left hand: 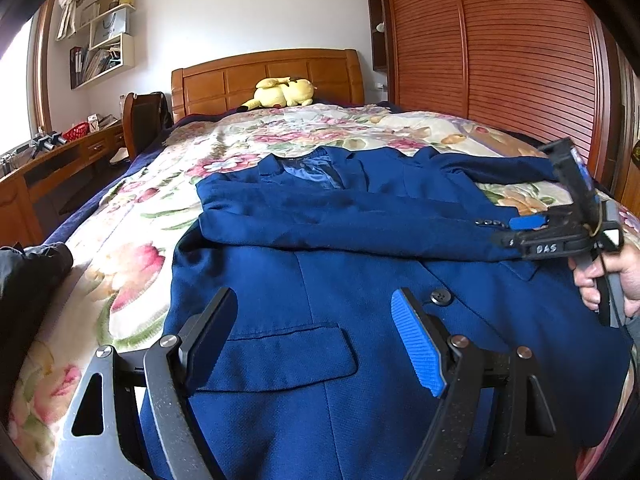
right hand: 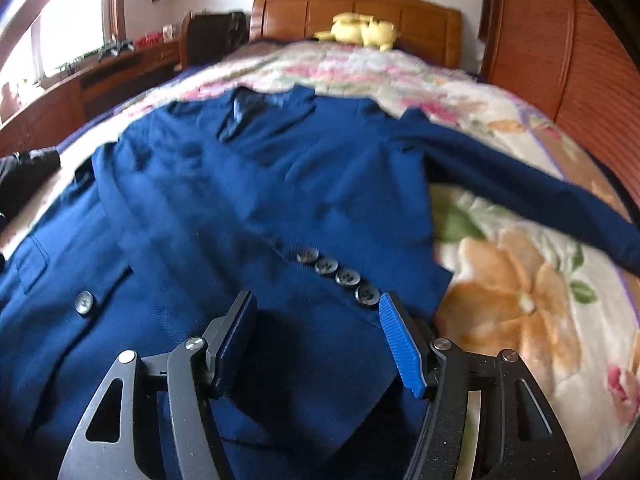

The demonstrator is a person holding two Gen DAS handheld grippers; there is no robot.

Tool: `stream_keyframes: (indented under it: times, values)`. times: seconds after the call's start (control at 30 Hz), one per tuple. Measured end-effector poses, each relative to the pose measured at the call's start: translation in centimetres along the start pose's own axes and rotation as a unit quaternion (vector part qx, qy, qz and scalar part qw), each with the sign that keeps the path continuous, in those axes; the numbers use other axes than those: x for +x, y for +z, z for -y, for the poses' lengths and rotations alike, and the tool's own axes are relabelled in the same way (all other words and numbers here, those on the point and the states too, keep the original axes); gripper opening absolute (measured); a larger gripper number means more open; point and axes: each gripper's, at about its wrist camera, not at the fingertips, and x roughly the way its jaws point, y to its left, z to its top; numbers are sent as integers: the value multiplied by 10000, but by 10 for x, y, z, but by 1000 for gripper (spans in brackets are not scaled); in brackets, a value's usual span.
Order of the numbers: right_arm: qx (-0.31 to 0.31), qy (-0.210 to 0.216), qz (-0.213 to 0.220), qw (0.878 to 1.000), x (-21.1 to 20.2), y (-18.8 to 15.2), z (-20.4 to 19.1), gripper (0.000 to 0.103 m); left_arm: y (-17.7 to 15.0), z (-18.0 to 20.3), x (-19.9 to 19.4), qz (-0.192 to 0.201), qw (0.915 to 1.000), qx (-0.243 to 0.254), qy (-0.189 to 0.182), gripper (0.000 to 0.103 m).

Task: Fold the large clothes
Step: 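Move the right tool to the other sleeve's cuff and grasp it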

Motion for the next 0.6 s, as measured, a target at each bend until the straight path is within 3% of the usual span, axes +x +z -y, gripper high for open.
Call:
stream_keyframes:
  times: [0.17, 0.3, 0.6]
  values:
    - [-44, -37, -188, 9998, 15, 7, -2, 68, 9, 9, -5, 125, 9999, 94, 6, 80]
    - [-41, -81, -254, 9996, 19, 10, -2, 71, 23, 17, -6, 283, 9994, -6, -217, 80]
    - [-185, -351, -95, 9992, 10, 3, -17, 71, 44, 38, 16, 470, 9980, -132, -401, 80]
